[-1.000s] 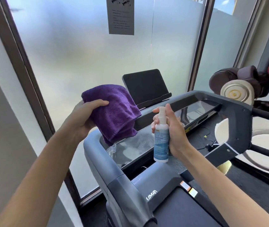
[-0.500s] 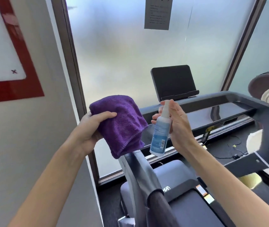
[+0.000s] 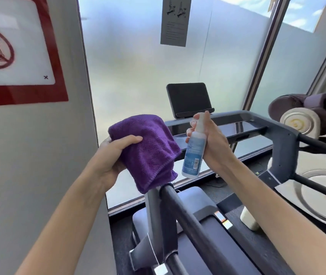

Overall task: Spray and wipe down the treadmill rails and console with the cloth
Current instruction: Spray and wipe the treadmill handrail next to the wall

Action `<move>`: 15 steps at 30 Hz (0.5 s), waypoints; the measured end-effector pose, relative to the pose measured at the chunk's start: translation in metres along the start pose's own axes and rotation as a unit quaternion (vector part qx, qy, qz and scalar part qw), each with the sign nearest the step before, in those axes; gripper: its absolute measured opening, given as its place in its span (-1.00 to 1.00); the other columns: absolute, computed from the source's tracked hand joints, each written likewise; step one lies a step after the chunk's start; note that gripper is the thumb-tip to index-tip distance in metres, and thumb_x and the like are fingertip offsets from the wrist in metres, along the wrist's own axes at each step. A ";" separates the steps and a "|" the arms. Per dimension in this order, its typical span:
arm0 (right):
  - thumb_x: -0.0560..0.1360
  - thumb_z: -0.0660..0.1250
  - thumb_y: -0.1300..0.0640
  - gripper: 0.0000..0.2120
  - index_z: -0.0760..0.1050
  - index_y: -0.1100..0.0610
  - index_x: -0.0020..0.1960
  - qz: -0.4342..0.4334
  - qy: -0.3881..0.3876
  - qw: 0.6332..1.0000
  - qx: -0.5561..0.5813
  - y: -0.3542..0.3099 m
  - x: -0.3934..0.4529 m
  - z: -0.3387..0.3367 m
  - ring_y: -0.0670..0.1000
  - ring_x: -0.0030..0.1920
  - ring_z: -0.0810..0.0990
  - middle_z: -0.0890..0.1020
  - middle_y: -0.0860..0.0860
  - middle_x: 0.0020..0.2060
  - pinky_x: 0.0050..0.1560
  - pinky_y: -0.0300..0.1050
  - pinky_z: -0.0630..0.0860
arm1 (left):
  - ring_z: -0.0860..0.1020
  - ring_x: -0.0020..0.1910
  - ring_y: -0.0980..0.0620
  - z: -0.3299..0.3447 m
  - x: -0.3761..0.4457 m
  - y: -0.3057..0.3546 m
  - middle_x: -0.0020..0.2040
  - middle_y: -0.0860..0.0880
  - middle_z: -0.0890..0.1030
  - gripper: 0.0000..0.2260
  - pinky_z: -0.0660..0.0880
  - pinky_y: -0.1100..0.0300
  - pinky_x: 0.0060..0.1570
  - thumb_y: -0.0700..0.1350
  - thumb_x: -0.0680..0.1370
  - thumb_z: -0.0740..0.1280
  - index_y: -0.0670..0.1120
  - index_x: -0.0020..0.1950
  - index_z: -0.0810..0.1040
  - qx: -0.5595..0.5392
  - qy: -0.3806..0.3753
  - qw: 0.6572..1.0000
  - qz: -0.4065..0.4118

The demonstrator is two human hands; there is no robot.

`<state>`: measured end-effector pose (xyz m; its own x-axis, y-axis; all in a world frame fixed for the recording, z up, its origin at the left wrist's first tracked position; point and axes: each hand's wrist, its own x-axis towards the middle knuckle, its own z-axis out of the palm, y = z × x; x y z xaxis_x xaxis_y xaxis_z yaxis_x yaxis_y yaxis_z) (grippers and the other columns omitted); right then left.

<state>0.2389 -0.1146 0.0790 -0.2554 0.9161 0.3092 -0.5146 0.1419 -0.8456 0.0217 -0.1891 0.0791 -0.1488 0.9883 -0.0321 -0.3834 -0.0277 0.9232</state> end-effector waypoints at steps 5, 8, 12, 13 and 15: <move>0.65 0.16 -0.01 -0.79 0.48 0.09 0.04 0.031 -0.023 0.999 0.010 -0.017 -0.033 -0.002 -0.06 -0.24 0.52 0.53 -0.05 -0.21 -0.10 -0.13 0.54 | 0.65 -0.20 0.04 0.015 -0.043 -0.009 -0.03 -0.09 0.69 -0.76 0.60 0.24 -0.30 -0.27 0.45 0.42 -0.11 0.11 0.62 0.009 0.006 1.000 -0.013; 0.66 0.15 -0.01 -0.79 0.46 0.10 0.05 0.045 -0.010 0.998 0.044 -0.020 -0.043 -0.007 -0.05 -0.26 0.52 0.52 -0.04 -0.22 -0.15 -0.14 0.56 | 0.65 -0.27 0.07 0.023 -0.063 -0.010 -0.08 -0.07 0.69 -0.79 0.58 0.25 -0.36 -0.27 0.45 0.42 -0.12 0.07 0.63 0.015 0.019 1.000 -0.009; 0.65 0.17 -0.01 -0.78 0.47 0.12 0.09 0.055 -0.026 0.997 0.053 -0.023 -0.051 -0.014 -0.06 -0.30 0.55 0.53 -0.02 -0.24 -0.22 -0.17 0.59 | 0.65 -0.28 0.06 0.034 -0.081 -0.012 -0.08 -0.08 0.69 -0.77 0.59 0.25 -0.36 -0.27 0.46 0.41 -0.16 0.11 0.61 0.025 0.044 0.999 -0.004; 0.65 0.18 0.00 -0.79 0.47 0.12 0.08 0.057 -0.035 0.997 0.049 -0.024 -0.052 -0.017 -0.06 -0.30 0.55 0.53 -0.03 -0.24 -0.22 -0.18 0.59 | 0.65 -0.28 0.06 0.038 -0.084 -0.014 -0.08 -0.09 0.69 -0.76 0.59 0.26 -0.36 -0.27 0.46 0.41 -0.16 0.12 0.61 0.027 0.052 0.998 -0.002; 0.65 0.19 0.00 -0.80 0.47 0.12 0.03 0.060 -0.054 0.996 0.034 -0.025 -0.053 -0.022 -0.07 -0.31 0.55 0.54 -0.04 -0.25 -0.22 -0.19 0.59 | 0.64 -0.29 0.07 0.045 -0.091 -0.018 -0.09 -0.08 0.68 -0.76 0.58 0.27 -0.37 -0.27 0.46 0.41 -0.16 0.12 0.61 0.026 0.072 0.997 0.005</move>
<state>0.2830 -0.1590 0.0742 -0.4028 0.8788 0.2559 -0.5287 0.0048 -0.8488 0.0834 -0.2714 0.0828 -0.2837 0.9561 -0.0741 -0.3336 -0.0260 0.9424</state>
